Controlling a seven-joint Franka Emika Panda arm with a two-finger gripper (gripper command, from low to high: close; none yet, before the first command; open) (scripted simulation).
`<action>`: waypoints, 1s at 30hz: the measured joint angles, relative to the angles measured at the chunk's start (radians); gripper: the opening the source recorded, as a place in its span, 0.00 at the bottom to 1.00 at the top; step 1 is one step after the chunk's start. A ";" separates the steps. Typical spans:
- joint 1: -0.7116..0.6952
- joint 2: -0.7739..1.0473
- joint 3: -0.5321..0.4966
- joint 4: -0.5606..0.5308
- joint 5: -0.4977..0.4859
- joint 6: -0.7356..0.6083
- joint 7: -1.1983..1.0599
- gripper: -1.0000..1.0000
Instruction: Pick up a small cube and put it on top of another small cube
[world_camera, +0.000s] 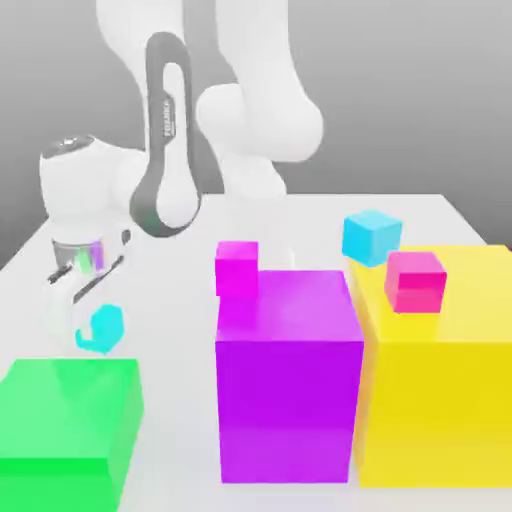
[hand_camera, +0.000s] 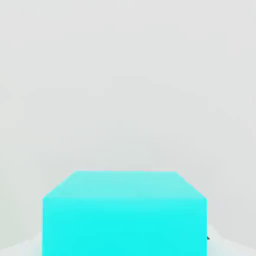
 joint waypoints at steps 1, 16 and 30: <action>0.008 -0.032 0.009 0.006 0.000 -0.037 0.009 0.00; 0.276 -0.445 0.231 0.245 0.133 -0.679 0.155 0.00; 0.429 -0.585 0.362 0.254 0.218 -0.826 0.231 1.00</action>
